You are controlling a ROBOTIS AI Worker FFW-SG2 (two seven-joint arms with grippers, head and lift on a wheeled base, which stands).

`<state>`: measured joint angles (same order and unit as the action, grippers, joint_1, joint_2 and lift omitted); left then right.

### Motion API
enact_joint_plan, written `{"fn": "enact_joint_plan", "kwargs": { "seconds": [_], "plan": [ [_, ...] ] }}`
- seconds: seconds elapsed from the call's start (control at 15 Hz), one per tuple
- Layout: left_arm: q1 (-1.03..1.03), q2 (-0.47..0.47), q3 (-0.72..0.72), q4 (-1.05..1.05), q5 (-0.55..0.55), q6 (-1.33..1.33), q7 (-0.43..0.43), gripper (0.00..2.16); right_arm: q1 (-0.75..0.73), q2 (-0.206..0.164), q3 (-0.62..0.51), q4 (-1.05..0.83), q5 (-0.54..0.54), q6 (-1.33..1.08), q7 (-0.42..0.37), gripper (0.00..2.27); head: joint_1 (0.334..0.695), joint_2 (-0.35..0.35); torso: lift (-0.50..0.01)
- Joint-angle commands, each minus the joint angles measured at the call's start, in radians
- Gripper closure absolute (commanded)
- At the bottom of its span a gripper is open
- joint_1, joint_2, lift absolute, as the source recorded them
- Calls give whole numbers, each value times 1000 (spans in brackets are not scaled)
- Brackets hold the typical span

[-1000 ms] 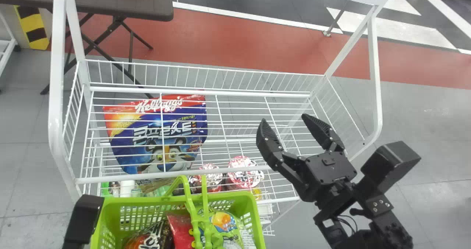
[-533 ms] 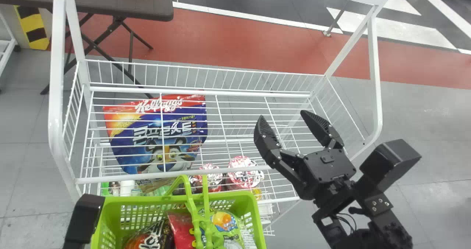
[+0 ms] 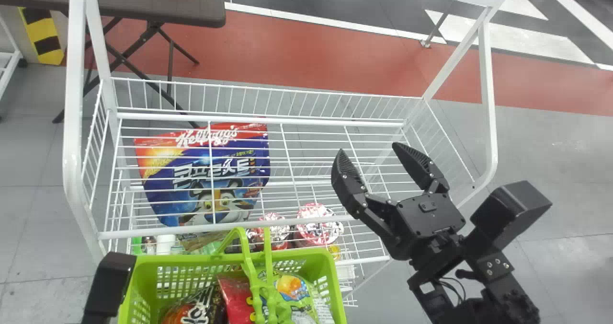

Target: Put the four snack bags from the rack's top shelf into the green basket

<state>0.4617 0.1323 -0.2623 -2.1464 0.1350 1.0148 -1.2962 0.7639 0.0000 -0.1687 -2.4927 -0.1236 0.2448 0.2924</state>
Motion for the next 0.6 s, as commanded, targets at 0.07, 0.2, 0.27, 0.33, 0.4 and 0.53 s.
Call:
{"fn": "enact_joint_plan", "kwargs": {
  "seconds": [0.07,0.2,0.27,0.33,0.4,0.53],
  "plan": [
    [0,0,0,2,0,0,0,1659,0,1,-2,-2,1,0,1,70,695,-350,0],
    [0,0,0,3,0,0,0,1659,0,1,-3,-3,1,0,1,70,695,-350,0],
    [0,0,2,2,0,0,0,1659,0,1,-3,-3,1,0,1,70,695,-350,0],
    [2,0,2,2,0,0,0,1659,0,1,-3,-3,1,-3,1,70,695,-350,0],
    [2,0,0,2,0,0,0,1659,0,1,-3,-3,1,-3,1,70,695,-350,0],
    [0,0,0,2,0,0,0,1659,-2,1,-3,-3,1,-3,1,70,695,-350,0]
  ]
}}
